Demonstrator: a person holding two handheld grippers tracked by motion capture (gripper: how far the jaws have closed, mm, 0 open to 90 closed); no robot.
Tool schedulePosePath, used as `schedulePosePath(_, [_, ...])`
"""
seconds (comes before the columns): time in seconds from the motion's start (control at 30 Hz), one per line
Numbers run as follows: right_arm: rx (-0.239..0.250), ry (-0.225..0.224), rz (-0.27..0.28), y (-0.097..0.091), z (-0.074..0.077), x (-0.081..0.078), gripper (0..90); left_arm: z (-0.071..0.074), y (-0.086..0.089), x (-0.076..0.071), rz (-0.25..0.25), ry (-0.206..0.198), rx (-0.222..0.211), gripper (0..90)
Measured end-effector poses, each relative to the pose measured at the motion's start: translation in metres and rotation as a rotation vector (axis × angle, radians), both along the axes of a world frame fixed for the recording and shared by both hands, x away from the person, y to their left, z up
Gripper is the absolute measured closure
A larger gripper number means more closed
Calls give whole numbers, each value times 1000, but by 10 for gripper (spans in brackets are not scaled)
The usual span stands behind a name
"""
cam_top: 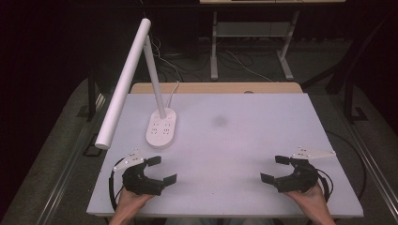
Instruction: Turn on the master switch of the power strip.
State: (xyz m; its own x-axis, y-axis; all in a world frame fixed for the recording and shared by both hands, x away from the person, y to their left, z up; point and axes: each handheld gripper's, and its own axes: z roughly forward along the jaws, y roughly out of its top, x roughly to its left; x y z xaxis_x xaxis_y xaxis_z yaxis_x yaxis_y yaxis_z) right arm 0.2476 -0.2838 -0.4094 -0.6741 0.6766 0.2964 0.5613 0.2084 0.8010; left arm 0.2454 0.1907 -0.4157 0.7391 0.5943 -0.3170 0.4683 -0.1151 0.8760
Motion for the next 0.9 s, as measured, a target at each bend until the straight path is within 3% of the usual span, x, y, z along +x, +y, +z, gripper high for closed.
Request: schedulePosePath(0.9, [-22, 27, -6, -2, -4, 0, 1, 3, 1, 1, -15, 29, -2, 0])
